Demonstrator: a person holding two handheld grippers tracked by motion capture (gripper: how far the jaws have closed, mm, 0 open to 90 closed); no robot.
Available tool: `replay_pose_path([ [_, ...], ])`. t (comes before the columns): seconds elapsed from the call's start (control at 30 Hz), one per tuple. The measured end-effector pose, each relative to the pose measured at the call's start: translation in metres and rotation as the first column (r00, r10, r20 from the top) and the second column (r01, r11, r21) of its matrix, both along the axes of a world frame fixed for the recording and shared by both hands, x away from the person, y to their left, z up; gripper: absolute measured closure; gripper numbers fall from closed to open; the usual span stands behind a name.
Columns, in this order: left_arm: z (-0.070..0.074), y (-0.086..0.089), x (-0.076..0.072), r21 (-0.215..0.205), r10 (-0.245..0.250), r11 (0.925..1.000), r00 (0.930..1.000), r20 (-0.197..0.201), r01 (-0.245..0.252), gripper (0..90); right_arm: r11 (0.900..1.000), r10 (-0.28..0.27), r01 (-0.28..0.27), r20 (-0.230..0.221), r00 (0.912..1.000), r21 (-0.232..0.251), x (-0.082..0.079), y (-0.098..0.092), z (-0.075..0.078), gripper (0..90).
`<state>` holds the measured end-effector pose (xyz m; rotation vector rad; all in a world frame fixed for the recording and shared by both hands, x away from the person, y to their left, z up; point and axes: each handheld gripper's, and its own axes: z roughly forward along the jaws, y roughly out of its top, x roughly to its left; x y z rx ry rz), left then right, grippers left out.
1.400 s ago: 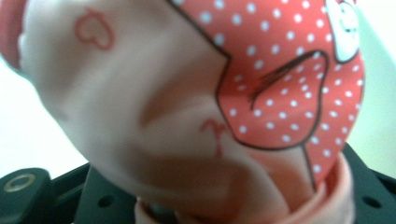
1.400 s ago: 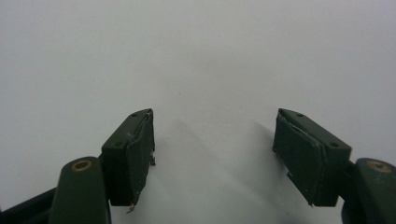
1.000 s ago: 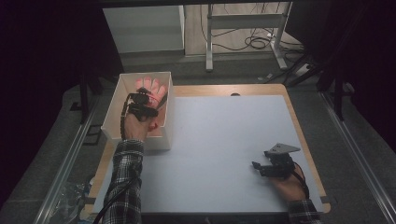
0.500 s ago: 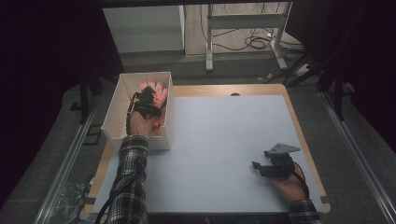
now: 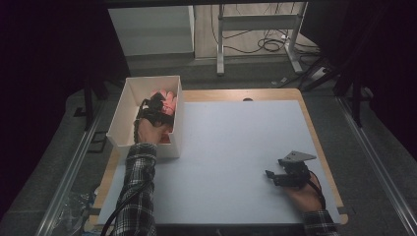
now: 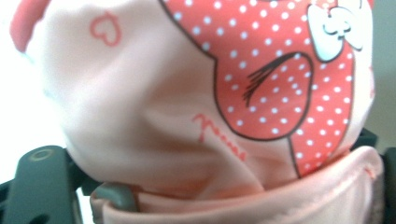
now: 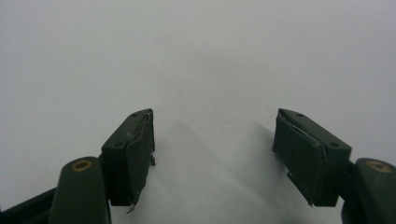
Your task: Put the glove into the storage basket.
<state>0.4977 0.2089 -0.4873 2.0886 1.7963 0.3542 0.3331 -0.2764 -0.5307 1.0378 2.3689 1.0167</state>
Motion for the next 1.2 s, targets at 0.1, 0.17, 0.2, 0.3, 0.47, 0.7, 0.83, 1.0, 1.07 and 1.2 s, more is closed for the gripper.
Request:
replay_pose_path([
  [0.1,0.003,0.000,-0.002,-0.002,0.004,1.0000,0.9997,0.023,-0.004,7.6,1.000,0.000,0.000,0.000,1.0000,0.000,0.000,0.000,0.000,29.6],
  [0.17,0.007,0.000,-0.004,-0.004,0.001,1.0000,0.9992,0.040,-0.001,5.9,1.000,0.000,0.000,0.000,1.0000,0.000,0.000,0.000,0.000,29.6],
  [0.2,0.008,0.000,-0.005,-0.006,0.002,1.0000,0.9992,0.041,-0.002,5.1,1.000,0.000,0.000,0.000,1.0000,0.000,0.000,0.000,0.000,29.6],
  [0.3,0.014,0.001,-0.007,-0.005,-0.004,1.0000,0.9989,0.047,0.005,4.6,1.000,0.000,0.000,0.000,1.0000,0.000,0.000,0.000,0.000,29.6],
  [0.47,0.020,0.003,-0.012,-0.013,-0.008,0.9999,0.9978,0.066,0.009,4.5,1.000,0.000,0.000,0.000,1.0000,0.000,0.000,0.000,0.000,29.6],
  [0.7,0.033,0.009,-0.019,-0.026,-0.012,0.9995,0.9949,0.100,0.015,4.8,1.000,0.000,0.000,0.000,1.0000,-0.001,0.000,0.000,0.000,29.6],
  [0.83,0.038,0.010,-0.022,-0.029,-0.017,0.9994,0.9927,0.119,0.021,5.2,1.000,0.000,0.000,0.000,1.0000,-0.001,0.000,0.000,0.000,29.6],
  [1.0,0.045,0.010,-0.027,-0.030,-0.025,0.9991,0.9904,0.136,0.029,5.4,1.000,0.000,0.000,0.000,1.0000,-0.001,0.000,0.000,0.000,29.6],
  [1.07,0.048,0.010,-0.029,-0.025,-0.029,0.9991,0.9896,0.141,0.033,5.4,1.000,0.000,0.000,0.000,1.0000,-0.001,0.000,0.000,0.000,29.6],
  [1.2,0.056,0.011,-0.035,-0.042,-0.039,0.9980,0.9855,0.165,0.047,5.4,1.000,-0.001,0.001,0.000,1.0000,0.000,0.000,0.000,0.000,29.6],
])
